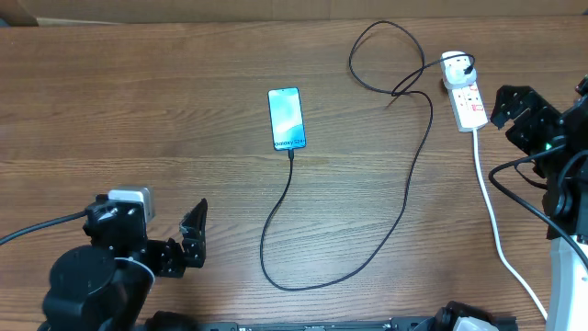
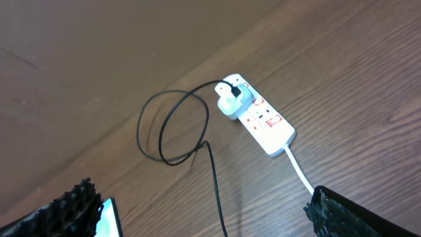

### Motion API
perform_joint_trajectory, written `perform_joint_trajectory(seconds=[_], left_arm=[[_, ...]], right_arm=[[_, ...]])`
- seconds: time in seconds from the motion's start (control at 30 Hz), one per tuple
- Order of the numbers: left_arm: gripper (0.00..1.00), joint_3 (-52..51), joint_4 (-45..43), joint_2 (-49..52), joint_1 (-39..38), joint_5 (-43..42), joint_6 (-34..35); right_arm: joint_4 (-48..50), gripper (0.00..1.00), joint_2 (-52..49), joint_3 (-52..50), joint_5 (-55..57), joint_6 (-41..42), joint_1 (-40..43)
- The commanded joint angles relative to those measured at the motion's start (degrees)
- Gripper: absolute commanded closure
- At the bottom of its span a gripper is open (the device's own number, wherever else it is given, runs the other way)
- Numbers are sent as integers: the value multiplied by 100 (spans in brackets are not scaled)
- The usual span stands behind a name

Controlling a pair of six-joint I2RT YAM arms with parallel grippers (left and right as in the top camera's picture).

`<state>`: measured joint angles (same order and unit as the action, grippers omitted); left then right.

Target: Plug charger to phone and switch on socket

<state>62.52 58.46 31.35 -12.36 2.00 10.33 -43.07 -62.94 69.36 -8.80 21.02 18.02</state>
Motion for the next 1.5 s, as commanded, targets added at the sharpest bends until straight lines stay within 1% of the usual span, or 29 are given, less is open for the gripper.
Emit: perform_joint_trajectory(seconds=[0.0, 0.3, 0.83, 1.47], left_arm=[[0, -142, -2, -7, 24, 157, 15], [1, -142, 122, 11, 24, 157, 15], [0, -142, 1198, 11, 24, 157, 15], [1, -142, 1381, 11, 24, 157, 15]], right_arm=[[63, 0, 39, -4, -35, 17, -4], [52, 0, 39, -4, -33, 15, -4], [-74, 0, 39, -4, -31, 15, -4], [-76, 0, 42, -4, -31, 15, -7]])
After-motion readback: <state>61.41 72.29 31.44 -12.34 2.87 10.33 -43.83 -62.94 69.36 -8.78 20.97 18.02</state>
